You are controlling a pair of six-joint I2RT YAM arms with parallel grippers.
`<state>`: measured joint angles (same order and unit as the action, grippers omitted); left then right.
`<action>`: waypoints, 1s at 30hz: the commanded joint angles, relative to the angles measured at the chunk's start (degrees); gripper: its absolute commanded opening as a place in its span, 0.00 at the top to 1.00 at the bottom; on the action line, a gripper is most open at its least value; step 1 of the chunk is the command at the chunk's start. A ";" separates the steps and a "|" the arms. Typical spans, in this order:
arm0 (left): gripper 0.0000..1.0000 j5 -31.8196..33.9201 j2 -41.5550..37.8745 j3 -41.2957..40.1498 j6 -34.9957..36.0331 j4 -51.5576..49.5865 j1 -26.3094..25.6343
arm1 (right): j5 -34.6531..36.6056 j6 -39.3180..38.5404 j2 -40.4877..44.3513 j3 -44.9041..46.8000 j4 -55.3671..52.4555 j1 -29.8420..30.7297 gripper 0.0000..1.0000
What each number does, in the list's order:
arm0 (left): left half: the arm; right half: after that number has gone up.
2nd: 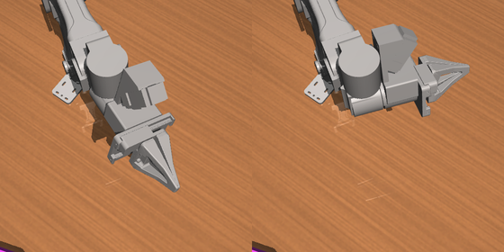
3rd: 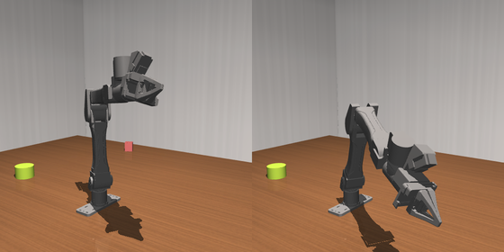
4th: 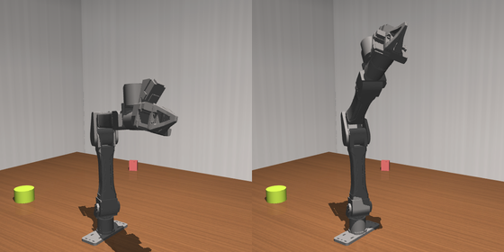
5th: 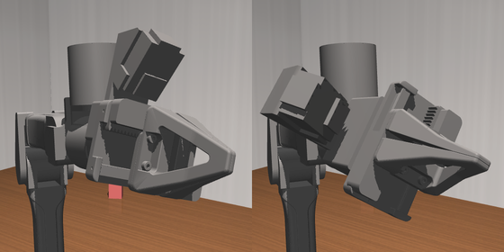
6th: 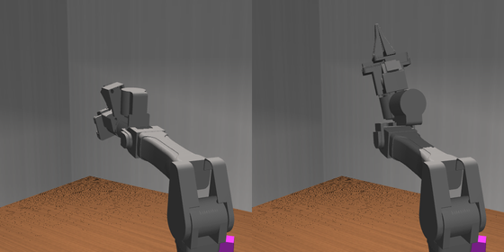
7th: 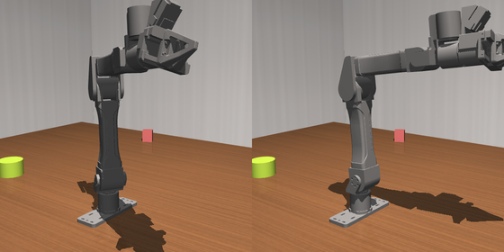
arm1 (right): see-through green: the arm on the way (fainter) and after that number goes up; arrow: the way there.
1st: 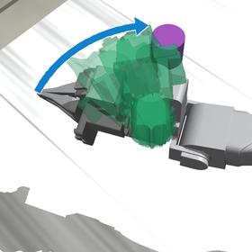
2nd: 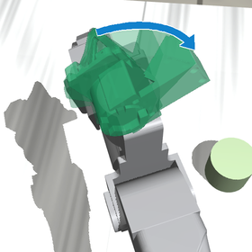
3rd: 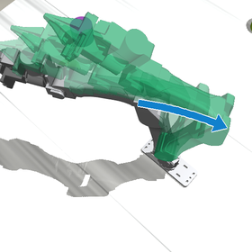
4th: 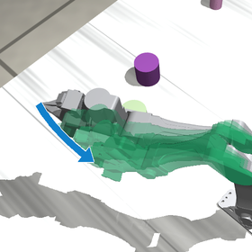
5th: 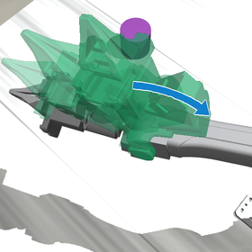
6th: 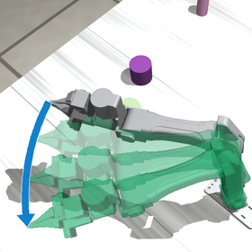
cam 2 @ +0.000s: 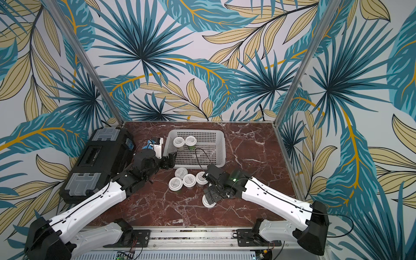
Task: Put the yogurt in the basket
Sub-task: Pick up the yogurt from the center of the board.
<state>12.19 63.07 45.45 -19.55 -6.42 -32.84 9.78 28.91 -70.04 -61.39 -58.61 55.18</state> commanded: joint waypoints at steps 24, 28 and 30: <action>0.15 1.60 0.92 -0.80 -0.88 1.43 0.72 | 0.11 4.36 -7.65 6.72 10.46 3.18 0.11; 0.15 1.58 1.07 -0.81 -1.04 1.43 0.93 | -0.46 4.36 -8.09 6.71 10.74 3.18 0.12; 0.15 1.68 1.26 -0.76 -1.13 1.24 1.02 | -0.72 4.29 -8.47 6.80 10.99 3.20 0.13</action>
<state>13.08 64.05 45.45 -20.10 -5.45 -32.38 9.76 32.45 -77.80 -55.70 -48.23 58.08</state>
